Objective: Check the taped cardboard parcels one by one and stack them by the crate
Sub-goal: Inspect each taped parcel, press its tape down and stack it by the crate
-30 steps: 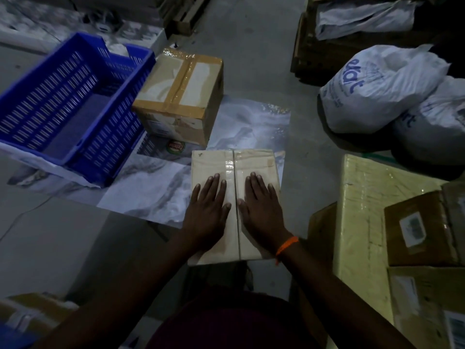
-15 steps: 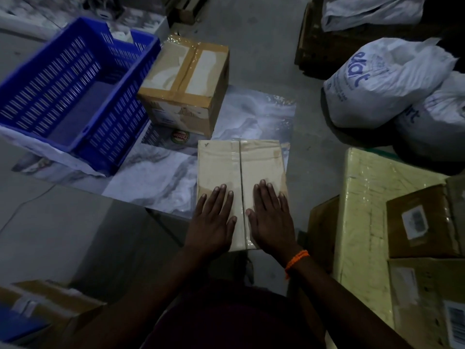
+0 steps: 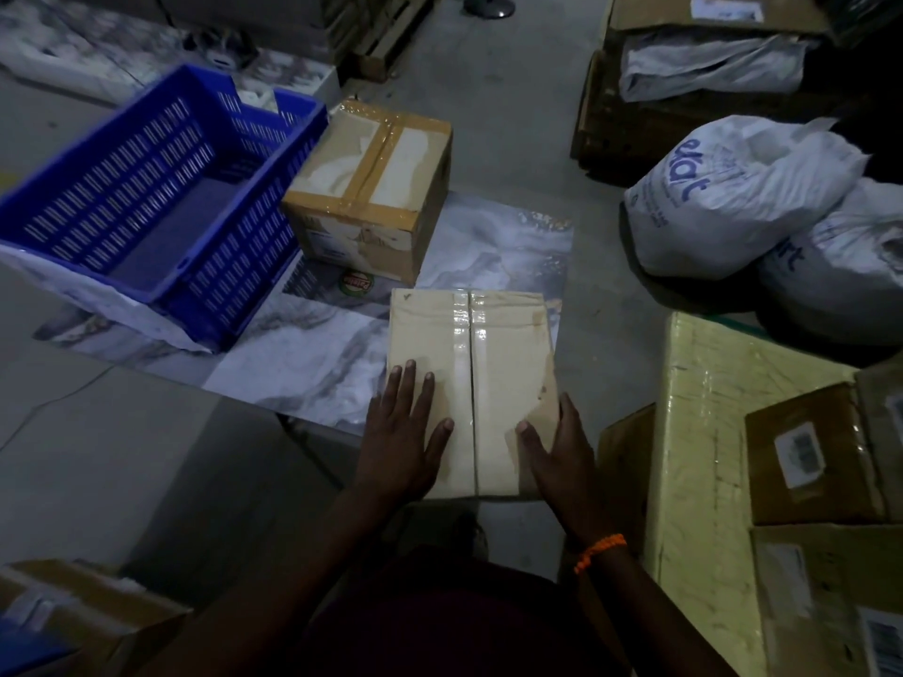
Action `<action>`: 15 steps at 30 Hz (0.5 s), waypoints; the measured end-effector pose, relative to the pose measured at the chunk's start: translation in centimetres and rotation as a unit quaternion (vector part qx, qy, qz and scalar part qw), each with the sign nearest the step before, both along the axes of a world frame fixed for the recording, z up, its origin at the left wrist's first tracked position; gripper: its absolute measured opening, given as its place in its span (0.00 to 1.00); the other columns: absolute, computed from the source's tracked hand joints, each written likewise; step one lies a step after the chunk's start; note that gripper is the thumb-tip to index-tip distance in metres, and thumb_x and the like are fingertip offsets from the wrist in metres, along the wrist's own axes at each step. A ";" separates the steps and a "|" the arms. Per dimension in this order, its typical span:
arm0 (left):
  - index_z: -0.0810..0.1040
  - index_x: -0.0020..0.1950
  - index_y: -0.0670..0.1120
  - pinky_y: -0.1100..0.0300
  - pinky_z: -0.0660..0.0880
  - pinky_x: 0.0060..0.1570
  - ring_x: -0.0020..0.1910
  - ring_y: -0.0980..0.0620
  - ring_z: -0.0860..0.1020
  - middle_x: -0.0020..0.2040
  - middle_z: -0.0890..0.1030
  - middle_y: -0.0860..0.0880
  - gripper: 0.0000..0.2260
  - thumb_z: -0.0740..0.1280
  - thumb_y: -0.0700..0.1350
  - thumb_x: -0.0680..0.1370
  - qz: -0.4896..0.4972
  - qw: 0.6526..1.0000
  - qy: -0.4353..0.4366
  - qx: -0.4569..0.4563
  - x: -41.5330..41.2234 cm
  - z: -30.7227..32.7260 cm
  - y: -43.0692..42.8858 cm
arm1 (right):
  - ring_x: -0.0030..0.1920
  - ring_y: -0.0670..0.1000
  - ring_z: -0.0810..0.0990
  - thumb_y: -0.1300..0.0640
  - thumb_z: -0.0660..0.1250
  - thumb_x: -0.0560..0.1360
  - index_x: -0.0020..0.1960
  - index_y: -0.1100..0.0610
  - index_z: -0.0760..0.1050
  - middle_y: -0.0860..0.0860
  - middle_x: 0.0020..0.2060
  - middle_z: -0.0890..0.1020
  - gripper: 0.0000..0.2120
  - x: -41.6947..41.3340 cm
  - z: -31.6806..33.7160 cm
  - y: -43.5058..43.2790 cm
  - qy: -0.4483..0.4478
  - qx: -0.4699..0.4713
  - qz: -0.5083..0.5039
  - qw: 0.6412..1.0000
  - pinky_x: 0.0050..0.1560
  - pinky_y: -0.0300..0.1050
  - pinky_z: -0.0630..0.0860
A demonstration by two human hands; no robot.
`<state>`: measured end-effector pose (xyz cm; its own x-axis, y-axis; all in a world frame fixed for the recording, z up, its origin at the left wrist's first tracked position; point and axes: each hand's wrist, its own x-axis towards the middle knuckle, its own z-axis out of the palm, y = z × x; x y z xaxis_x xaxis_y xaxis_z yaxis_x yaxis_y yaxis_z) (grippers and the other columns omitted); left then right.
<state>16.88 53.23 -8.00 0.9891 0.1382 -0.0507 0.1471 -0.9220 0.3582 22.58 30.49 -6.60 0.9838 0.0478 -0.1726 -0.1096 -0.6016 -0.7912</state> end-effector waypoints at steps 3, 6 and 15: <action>0.51 0.84 0.50 0.46 0.49 0.78 0.83 0.47 0.44 0.84 0.45 0.48 0.32 0.47 0.64 0.83 0.010 0.999 -0.017 -0.025 -0.6 0.0 1.2 | 0.69 0.55 0.76 0.41 0.66 0.80 0.80 0.53 0.64 0.52 0.72 0.76 0.33 0.0 1.2 0.7 -0.021 0.016 0.006 1.000 0.69 0.55 0.75; 0.49 0.83 0.53 0.49 0.48 0.78 0.82 0.51 0.43 0.84 0.45 0.50 0.32 0.44 0.66 0.82 0.026 0.996 -0.030 -0.079 -1.8 0.1 4.6 | 0.65 0.51 0.79 0.49 0.62 0.83 0.74 0.51 0.72 0.47 0.65 0.78 0.20 0.3 3.6 2.1 -0.109 0.082 0.050 0.989 0.61 0.50 0.79; 0.59 0.82 0.54 0.53 0.56 0.77 0.79 0.56 0.60 0.81 0.60 0.54 0.36 0.50 0.73 0.78 0.157 0.926 -0.014 -0.344 -3.2 6.9 8.6 | 0.75 0.47 0.64 0.29 0.71 0.70 0.77 0.49 0.68 0.49 0.75 0.68 0.42 0.5 7.9 9.4 -0.037 0.079 0.128 0.988 0.74 0.43 0.64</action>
<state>13.67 61.86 -1.08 0.9075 0.3646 -0.2086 0.3517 -0.3881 0.8519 23.09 39.87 1.34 0.9456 0.3172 -0.0716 0.0915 -0.4710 -0.8774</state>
